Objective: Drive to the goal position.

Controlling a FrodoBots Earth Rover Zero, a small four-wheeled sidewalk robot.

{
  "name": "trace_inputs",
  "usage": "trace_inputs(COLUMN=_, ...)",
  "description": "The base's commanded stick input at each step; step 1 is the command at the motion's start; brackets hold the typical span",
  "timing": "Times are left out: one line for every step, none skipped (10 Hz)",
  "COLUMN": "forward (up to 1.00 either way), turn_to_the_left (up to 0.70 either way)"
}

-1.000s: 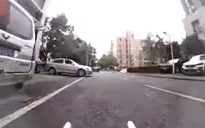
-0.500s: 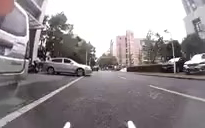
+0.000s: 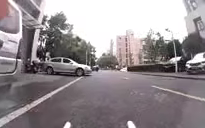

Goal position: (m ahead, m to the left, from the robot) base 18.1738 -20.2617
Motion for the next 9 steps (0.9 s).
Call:
trace_inputs(forward=0.45, turn_to_the_left=0.00)
trace_inputs(forward=0.45, turn_to_the_left=0.00)
trace_inputs(forward=0.45, turn_to_the_left=0.00)
trace_inputs(forward=0.45, turn_to_the_left=0.00)
trace_inputs(forward=0.45, turn_to_the_left=0.00)
trace_inputs(forward=0.45, turn_to_the_left=0.00)
trace_inputs(forward=0.45, turn_to_the_left=0.00)
trace_inputs(forward=0.45, turn_to_the_left=0.00)
trace_inputs(forward=0.45, turn_to_the_left=0.00)
